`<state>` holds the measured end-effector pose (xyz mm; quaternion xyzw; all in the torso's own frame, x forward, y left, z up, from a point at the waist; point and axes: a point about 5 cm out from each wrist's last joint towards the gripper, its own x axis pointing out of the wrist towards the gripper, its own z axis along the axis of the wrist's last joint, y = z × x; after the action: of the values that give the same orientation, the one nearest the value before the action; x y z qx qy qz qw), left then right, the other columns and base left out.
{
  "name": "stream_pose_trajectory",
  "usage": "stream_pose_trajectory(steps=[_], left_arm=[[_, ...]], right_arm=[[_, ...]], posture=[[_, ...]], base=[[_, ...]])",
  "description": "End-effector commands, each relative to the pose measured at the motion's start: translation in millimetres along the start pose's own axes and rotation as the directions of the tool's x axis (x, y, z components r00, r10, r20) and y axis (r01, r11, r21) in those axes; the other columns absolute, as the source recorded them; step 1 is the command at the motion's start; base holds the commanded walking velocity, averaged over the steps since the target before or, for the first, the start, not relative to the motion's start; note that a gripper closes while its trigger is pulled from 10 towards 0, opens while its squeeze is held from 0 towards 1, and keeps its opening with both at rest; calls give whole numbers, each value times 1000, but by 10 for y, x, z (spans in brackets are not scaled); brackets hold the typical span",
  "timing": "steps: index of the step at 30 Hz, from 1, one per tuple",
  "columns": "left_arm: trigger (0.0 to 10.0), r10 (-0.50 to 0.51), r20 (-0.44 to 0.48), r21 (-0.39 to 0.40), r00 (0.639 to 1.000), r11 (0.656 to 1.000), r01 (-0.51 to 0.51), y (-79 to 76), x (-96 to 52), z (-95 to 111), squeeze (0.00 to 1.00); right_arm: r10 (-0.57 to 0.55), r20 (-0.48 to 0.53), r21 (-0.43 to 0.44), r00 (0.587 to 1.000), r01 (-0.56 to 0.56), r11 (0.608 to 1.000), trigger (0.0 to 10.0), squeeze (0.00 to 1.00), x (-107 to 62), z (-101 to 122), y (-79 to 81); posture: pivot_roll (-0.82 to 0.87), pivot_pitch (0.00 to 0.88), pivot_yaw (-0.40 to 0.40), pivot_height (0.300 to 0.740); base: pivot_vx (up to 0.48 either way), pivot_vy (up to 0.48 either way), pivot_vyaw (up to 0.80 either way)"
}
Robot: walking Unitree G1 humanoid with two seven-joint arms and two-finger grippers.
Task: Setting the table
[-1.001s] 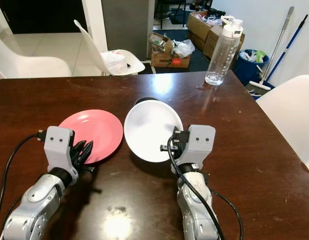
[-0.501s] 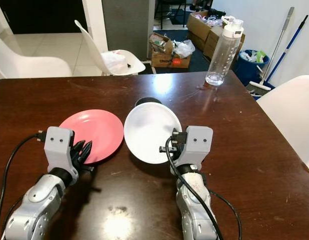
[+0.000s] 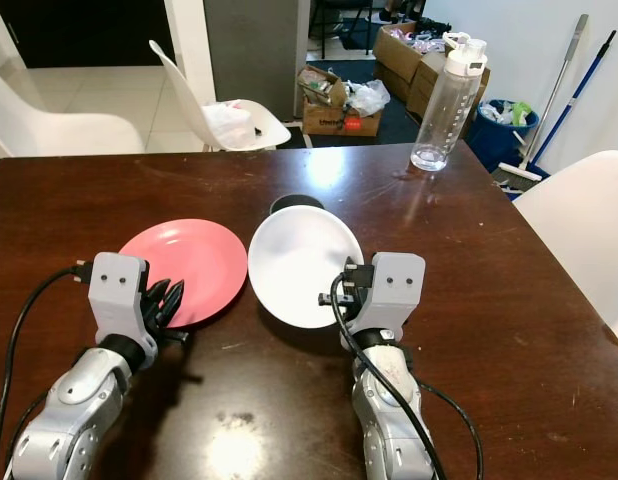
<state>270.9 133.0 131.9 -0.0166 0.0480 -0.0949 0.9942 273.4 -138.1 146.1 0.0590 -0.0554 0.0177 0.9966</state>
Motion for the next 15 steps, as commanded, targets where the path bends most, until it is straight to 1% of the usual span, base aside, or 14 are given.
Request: stream_pose_trajectory(steps=[1, 15], left_arm=[[10000, 4, -19, 0, 1000, 1000, -4, 3, -6, -54, 0], [10000, 3, -17, 0, 1000, 1000, -3, 5, -6, -53, 0]], right_arm=[[2, 6, 6, 1000, -3, 1000, 10000, 0, 11, -3, 14], [4, 4, 4, 1000, -4, 1000, 10000, 0, 17, -10, 18]], posture=[[-108, 14, 50, 740], [-109, 11, 52, 740]], base=[[-394, 0, 0], [-389, 0, 0]])
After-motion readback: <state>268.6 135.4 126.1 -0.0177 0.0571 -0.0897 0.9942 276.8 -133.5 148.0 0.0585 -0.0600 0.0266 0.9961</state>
